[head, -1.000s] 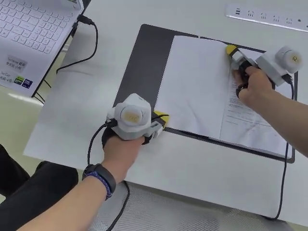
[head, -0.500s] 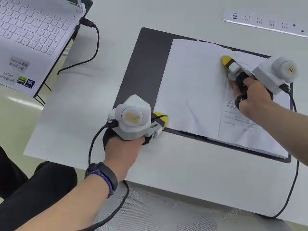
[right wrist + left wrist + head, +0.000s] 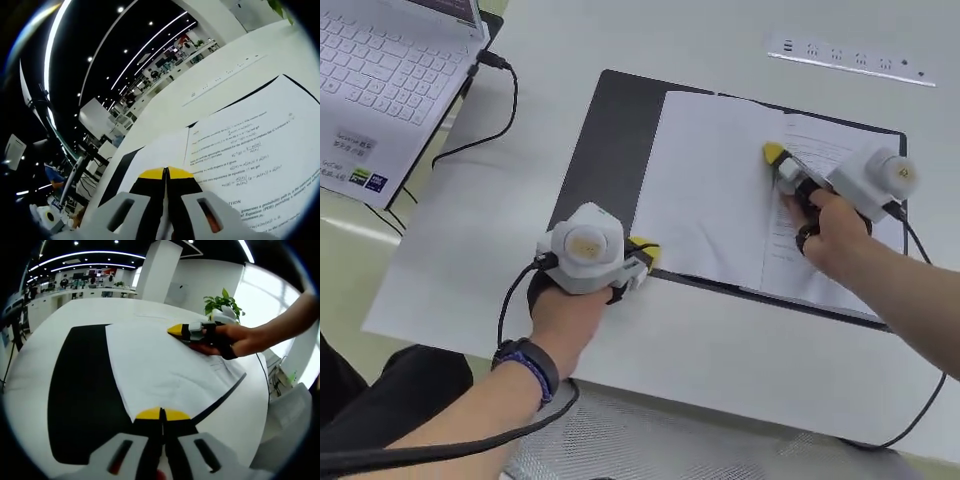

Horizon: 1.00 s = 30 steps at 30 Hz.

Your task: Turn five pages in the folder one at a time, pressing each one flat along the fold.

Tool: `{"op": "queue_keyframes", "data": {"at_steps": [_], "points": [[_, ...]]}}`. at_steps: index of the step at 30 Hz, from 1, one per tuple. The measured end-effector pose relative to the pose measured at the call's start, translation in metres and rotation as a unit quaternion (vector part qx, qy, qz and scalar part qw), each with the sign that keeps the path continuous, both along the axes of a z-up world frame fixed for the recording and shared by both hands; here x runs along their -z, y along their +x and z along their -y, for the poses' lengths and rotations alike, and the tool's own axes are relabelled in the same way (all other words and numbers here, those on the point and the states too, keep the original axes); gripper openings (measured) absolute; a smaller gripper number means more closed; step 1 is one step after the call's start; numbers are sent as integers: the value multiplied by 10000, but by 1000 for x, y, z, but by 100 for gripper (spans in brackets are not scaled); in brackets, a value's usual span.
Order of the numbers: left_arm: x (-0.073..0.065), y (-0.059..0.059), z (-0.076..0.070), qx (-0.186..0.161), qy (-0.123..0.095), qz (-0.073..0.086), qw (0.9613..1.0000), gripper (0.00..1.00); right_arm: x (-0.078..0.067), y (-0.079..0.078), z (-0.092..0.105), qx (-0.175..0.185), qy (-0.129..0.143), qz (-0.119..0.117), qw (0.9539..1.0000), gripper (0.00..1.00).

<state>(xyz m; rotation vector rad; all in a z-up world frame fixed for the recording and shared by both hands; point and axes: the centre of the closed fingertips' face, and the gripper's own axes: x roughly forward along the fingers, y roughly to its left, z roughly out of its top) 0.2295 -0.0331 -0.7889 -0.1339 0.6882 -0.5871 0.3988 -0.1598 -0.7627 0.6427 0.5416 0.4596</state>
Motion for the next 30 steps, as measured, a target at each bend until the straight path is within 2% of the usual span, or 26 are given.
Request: {"op": "queue_keyframes", "data": {"at_steps": [6,20,22,26,30], "points": [[0,-1,0,0,9,91,10000,0,-1,-16,3,81,60,-17,9999,0],[1,0,-1,1,-2,80,10000,0,-4,-47,0,34,58,-9,10000,0],[1,0,0,16,5,75,10000,0,-4,-51,1,116,153,-74,9998,0],[1,-1,0,12,-20,65,10000,0,-4,-64,4,225,277,-94,9993,0],[1,-1,0,-4,-16,70,10000,0,-3,-80,2,114,226,-92,9996,0]]}}
